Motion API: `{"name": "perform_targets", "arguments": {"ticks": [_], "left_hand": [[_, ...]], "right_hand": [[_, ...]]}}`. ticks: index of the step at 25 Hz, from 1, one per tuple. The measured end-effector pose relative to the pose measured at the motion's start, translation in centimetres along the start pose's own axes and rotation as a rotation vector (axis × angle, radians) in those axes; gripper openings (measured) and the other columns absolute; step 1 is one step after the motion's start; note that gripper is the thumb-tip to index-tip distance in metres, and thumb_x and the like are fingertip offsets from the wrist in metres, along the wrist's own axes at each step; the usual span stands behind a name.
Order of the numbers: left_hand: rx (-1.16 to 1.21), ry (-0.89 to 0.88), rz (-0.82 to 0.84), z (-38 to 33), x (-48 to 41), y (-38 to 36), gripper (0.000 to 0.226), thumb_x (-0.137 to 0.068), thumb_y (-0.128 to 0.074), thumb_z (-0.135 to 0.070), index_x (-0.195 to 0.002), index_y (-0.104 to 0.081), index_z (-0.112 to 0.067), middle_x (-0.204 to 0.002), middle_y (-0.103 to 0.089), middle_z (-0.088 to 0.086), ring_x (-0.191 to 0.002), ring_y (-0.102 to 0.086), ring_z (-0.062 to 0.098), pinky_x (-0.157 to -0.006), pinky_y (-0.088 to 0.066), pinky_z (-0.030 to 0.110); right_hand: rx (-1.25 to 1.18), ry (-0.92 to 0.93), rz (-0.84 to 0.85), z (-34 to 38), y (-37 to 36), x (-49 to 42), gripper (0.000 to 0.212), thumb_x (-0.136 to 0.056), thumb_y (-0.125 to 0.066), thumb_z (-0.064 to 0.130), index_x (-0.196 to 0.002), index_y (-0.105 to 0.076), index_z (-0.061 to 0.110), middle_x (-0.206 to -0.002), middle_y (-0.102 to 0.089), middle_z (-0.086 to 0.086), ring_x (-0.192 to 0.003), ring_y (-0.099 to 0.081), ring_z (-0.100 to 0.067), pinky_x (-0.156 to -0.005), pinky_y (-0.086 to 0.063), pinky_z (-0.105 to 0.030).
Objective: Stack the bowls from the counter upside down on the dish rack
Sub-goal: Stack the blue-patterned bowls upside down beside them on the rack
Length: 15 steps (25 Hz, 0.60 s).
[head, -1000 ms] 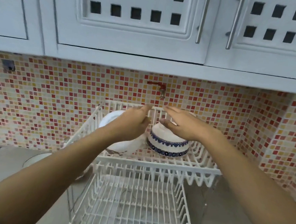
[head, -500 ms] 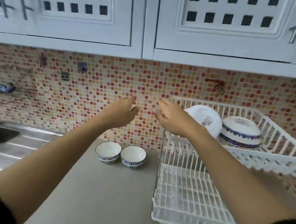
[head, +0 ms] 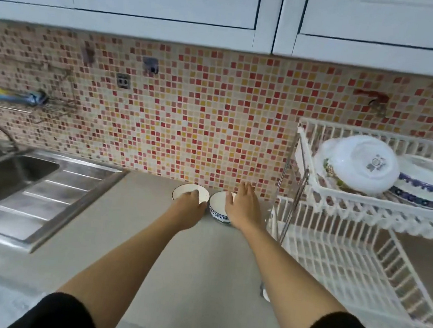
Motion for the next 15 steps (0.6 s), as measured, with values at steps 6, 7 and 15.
{"name": "perform_targets", "arguments": {"ticks": [6,7,15], "left_hand": [[0.03,0.092,0.043,3.5,-5.4,-6.4,0.041,-0.098,-0.036,-0.027,-0.126,-0.045,0.002,-0.129,-0.053,0.025,-0.119,-0.052,0.04,-0.095,-0.042,0.041],[0.028,0.108,0.065,4.0,-6.4,-7.5,0.04,-0.098,-0.036,-0.028,-0.124,-0.046,0.001,-0.128,-0.054,0.024,-0.118,-0.052,0.04,-0.095,-0.042,0.041],[0.146,0.219,0.196,5.7,-15.2,-16.0,0.044,-0.1,-0.036,-0.03,-0.124,-0.049,0.004,-0.132,-0.053,0.024,-0.123,-0.049,0.038,-0.101,-0.038,0.039]], "right_hand": [[0.054,-0.164,-0.002,-6.5,-6.6,-4.0,0.055,-0.096,-0.039,0.033,-0.141,-0.031,0.002,-0.146,-0.037,-0.016,-0.135,-0.034,-0.03,-0.109,-0.031,-0.04],[0.055,-0.185,-0.003,-7.6,-7.5,-4.6,0.053,-0.095,-0.041,0.033,-0.139,-0.034,0.003,-0.143,-0.041,-0.016,-0.131,-0.038,-0.031,-0.105,-0.034,-0.04],[-0.121,-0.469,-0.036,-14.0,-13.9,-10.4,0.052,-0.091,-0.05,0.036,-0.134,-0.044,0.009,-0.128,-0.058,-0.016,-0.118,-0.053,-0.034,-0.095,-0.042,-0.036]]}}
Point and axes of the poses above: each hand's wrist, its own x-axis away from the middle knuckle, its own y-axis out of the back of the hand, z = x × y, the point moved 10 cm from there along -x, towards the middle knuckle
